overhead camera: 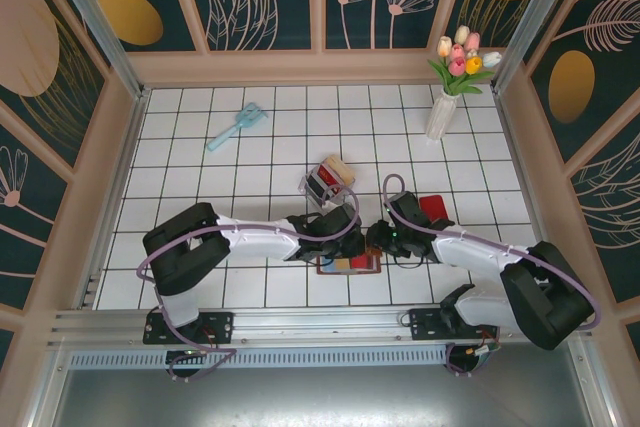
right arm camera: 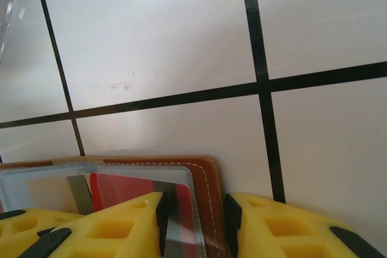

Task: Put the credit cards into the card holder
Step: Insert the credit card into the card slot, then move the card holder to the bottom-center of the table.

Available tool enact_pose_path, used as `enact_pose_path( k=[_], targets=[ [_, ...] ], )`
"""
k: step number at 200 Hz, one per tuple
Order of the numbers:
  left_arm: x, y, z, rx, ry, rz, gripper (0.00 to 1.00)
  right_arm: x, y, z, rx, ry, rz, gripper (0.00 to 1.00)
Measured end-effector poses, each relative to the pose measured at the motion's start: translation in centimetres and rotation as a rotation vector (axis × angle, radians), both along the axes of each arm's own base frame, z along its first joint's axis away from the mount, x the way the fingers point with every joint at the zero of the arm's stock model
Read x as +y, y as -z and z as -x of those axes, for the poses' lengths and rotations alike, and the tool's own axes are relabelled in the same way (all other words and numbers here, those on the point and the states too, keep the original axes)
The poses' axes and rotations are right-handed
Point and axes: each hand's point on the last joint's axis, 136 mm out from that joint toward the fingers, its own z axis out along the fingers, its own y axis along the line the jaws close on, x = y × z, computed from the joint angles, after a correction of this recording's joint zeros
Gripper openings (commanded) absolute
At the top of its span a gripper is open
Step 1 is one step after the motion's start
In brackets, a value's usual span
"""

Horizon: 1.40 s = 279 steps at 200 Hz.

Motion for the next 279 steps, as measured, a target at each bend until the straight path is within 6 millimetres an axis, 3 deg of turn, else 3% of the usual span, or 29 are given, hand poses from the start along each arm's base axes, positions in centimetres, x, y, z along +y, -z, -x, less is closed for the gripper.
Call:
enact_pose_path(
  k=[60, 86, 133, 156, 180, 208, 218, 252, 279],
  targets=[
    [-0.4, 0.1, 0.5, 0.032, 0.024, 0.042, 0.37, -0.1, -0.1, 0.1, -0.004, 0.007, -0.004, 0.34],
    [-0.2, 0.0, 0.4, 0.024, 0.01, 0.038, 0.43, -0.2, -0.2, 0.0, -0.01, 0.014, -0.007, 0.34],
    [2.5, -0.9, 0.0, -0.033, -0.072, 0.003, 0.47, -0.4, -0.4, -0.1, -0.016, 0.022, 0.006, 0.34],
    [3.8, -0.6, -0.1, -0.036, -0.1, -0.02, 0.45, -0.7, -0.7, -0.3, -0.019, 0.027, 0.032, 0.35],
    [4.5, -0.4, -0.1, -0.036, -0.108, -0.026, 0.46, -0.6, -2.5, -0.8, -0.066, 0.031, 0.019, 0.3],
    [5.1, -1.7, -0.4, -0.071, -0.133, -0.002, 0.45, 0.7, -5.9, -1.6, -0.153, 0.015, -0.08, 0.16],
    [5.5, -2.5, -0.6, -0.093, -0.149, 0.015, 0.45, 1.4, -6.5, -1.5, -0.162, -0.004, -0.108, 0.15],
    [7.2, -5.4, -1.5, -0.162, -0.227, 0.071, 0.47, 4.0, -6.3, -0.1, -0.133, -0.096, -0.124, 0.12],
    [9.3, -4.6, -2.1, -0.154, -0.295, 0.063, 0.49, 6.5, -5.5, 0.7, -0.091, -0.177, -0.083, 0.11]
  ],
)
